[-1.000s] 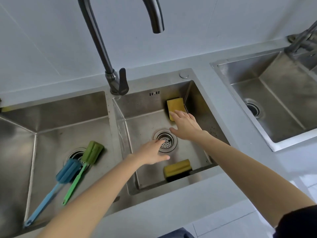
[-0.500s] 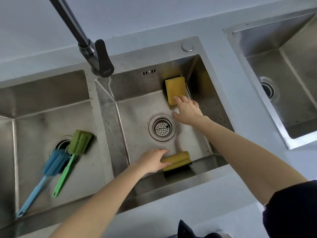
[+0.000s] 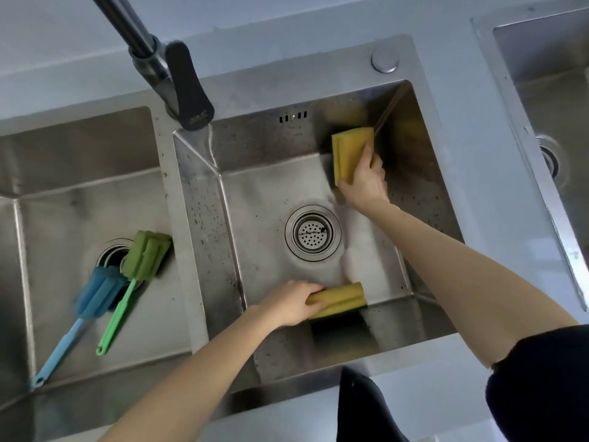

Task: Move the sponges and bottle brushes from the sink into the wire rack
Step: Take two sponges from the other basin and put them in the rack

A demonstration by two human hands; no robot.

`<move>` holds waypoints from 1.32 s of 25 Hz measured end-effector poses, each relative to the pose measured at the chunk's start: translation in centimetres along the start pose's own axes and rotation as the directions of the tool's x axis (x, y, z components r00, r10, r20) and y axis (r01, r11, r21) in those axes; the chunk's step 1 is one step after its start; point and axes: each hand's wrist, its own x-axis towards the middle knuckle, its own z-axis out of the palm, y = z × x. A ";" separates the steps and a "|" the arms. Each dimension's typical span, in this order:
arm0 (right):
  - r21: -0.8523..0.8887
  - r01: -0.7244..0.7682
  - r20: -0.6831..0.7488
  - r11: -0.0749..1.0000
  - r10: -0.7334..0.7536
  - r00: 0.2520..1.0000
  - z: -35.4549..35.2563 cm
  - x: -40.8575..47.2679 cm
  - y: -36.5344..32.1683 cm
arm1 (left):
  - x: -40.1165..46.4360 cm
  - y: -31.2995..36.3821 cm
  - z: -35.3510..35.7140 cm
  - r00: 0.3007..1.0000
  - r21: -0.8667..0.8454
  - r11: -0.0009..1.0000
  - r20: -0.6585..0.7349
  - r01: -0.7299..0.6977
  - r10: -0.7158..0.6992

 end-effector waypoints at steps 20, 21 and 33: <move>0.192 0.017 -0.067 0.981 -0.005 0.998 -1.5 -3.3 -2.2 | -2.8 0.8 -4.5 0.948 -0.774 0.632 -0.179 0.029 -0.264; 0.196 0.017 -0.067 0.980 -0.004 0.998 -1.8 -3.7 -2.2 | -3.2 0.9 -4.7 0.951 -0.826 0.563 -0.155 0.024 -0.267; 0.282 0.029 -0.101 0.959 -0.001 0.995 -4.4 -9.4 -2.6 | -7.8 1.5 -6.1 0.955 -0.878 0.452 -0.252 -0.156 -0.160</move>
